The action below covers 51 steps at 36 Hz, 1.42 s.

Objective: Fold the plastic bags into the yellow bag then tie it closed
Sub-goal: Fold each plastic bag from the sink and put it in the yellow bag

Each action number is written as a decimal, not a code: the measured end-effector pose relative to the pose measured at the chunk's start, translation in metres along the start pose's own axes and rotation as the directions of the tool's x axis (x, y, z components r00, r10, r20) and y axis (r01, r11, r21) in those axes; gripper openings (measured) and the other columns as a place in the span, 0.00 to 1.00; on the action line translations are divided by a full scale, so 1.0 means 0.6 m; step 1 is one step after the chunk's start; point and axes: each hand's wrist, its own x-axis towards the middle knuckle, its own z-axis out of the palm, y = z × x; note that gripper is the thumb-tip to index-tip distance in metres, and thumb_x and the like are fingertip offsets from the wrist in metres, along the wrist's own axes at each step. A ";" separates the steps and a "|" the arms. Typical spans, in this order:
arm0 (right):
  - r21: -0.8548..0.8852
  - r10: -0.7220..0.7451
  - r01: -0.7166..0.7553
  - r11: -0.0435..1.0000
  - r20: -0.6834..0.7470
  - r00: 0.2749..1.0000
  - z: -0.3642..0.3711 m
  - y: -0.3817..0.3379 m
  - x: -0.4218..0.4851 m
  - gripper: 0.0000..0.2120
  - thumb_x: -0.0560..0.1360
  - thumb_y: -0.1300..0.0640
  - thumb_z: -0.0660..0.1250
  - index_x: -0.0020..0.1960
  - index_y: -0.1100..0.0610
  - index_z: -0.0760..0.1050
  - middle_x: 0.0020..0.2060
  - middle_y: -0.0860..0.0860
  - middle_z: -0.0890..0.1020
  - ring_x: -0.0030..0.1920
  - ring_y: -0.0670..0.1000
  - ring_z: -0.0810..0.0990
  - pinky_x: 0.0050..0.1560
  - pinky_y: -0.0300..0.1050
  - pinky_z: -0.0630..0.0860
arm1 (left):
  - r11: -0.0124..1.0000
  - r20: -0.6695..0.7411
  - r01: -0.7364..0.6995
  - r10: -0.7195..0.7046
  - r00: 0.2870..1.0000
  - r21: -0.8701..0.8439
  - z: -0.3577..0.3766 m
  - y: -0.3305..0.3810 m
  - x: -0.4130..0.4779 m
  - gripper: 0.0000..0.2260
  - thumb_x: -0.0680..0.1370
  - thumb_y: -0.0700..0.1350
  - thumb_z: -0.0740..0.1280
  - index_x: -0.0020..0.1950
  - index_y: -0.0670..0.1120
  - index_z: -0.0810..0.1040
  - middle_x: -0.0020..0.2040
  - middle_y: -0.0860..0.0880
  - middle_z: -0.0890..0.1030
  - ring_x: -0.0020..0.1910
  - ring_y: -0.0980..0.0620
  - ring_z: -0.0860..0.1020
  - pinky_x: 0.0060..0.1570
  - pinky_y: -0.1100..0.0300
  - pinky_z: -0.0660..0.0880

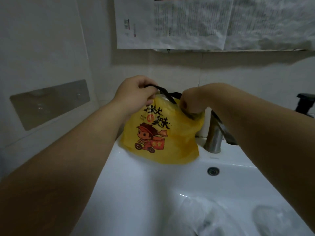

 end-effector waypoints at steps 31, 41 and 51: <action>0.464 0.105 0.296 0.835 -0.662 0.742 0.073 0.020 -0.214 0.14 0.78 0.55 0.61 0.61 0.57 0.78 0.56 0.52 0.82 0.56 0.50 0.78 0.51 0.36 0.70 | 0.997 -0.125 0.071 -0.072 0.990 -0.013 0.027 0.034 -0.168 0.17 0.78 0.44 0.66 0.67 0.51 0.73 0.61 0.52 0.75 0.54 0.50 0.79 0.57 0.52 0.77; 0.594 0.169 -0.007 0.805 -0.218 0.961 0.256 0.030 -0.291 0.13 0.76 0.56 0.64 0.51 0.65 0.81 0.47 0.58 0.82 0.48 0.56 0.79 0.50 0.48 0.76 | 0.922 0.297 0.309 -0.370 0.880 0.232 0.117 -0.046 -0.311 0.11 0.79 0.45 0.67 0.60 0.44 0.77 0.50 0.48 0.76 0.49 0.50 0.74 0.45 0.58 0.71; 0.411 0.104 -0.165 0.897 0.168 0.980 0.327 0.042 -0.293 0.20 0.80 0.53 0.60 0.67 0.64 0.72 0.65 0.59 0.74 0.62 0.58 0.75 0.61 0.47 0.71 | 0.495 0.588 -0.322 -0.718 0.371 0.807 0.168 -0.124 -0.368 0.26 0.80 0.57 0.61 0.77 0.53 0.62 0.77 0.50 0.61 0.74 0.47 0.62 0.70 0.52 0.60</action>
